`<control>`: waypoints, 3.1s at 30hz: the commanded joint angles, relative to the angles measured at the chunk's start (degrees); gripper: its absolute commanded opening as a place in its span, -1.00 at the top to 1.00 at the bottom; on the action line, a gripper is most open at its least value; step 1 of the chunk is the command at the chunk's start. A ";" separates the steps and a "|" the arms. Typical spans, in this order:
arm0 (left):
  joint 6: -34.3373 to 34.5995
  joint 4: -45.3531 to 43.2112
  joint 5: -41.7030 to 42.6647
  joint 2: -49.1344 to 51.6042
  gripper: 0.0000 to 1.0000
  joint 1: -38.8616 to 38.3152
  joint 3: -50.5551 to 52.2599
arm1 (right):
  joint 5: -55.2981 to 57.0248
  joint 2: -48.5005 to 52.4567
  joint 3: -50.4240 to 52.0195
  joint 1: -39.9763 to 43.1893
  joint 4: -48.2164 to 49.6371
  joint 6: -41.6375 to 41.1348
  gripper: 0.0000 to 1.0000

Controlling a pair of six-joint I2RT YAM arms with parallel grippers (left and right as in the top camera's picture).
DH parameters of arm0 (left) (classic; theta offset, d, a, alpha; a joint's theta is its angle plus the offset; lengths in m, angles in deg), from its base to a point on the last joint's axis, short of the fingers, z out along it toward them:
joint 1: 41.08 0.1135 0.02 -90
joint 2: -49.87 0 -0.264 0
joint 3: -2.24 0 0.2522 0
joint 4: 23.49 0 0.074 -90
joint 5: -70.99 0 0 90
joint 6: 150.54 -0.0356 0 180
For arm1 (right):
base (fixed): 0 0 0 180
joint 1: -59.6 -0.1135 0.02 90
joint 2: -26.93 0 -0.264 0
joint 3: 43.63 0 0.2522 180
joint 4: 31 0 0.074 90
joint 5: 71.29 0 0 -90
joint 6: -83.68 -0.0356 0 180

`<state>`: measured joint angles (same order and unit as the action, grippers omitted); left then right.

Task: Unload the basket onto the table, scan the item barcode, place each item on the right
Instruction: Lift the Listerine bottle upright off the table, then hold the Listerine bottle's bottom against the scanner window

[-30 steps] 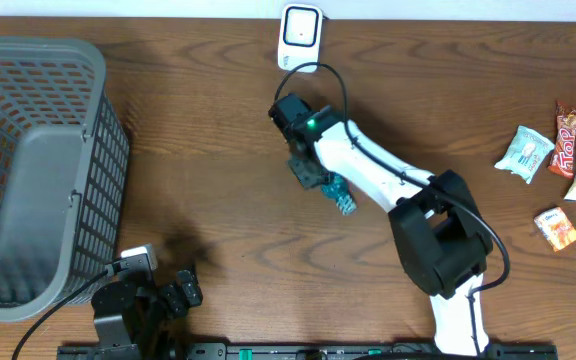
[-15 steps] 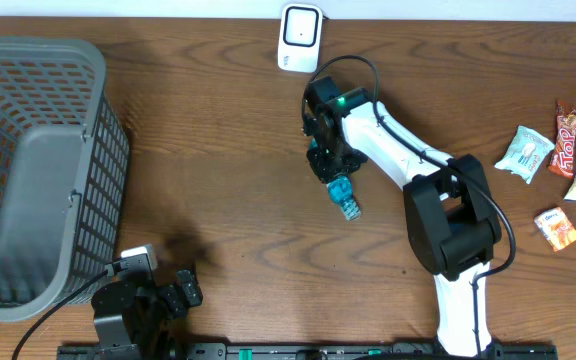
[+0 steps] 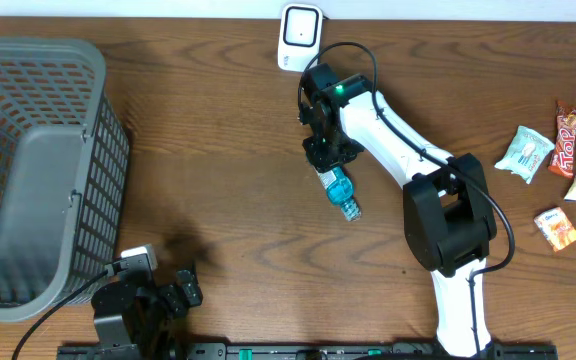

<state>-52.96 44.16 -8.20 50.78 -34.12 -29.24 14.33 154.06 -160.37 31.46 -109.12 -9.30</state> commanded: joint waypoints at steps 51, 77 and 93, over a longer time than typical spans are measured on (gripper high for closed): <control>0.22 1.81 0.15 -0.24 -0.95 0.04 0.48 | -74.73 -0.17 1.60 5.86 1.46 27.52 0.98; 0.22 1.81 0.15 -0.24 -0.96 0.04 0.48 | -44.28 -0.17 -4.81 7.74 5.44 20.00 0.98; 0.22 1.81 0.15 -0.24 -0.96 0.04 0.48 | 12.50 -0.04 -17.07 5.09 21.42 20.83 0.98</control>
<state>-52.96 44.16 -8.20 50.78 -34.12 -29.24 13.98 154.10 -175.74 37.66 -91.57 8.68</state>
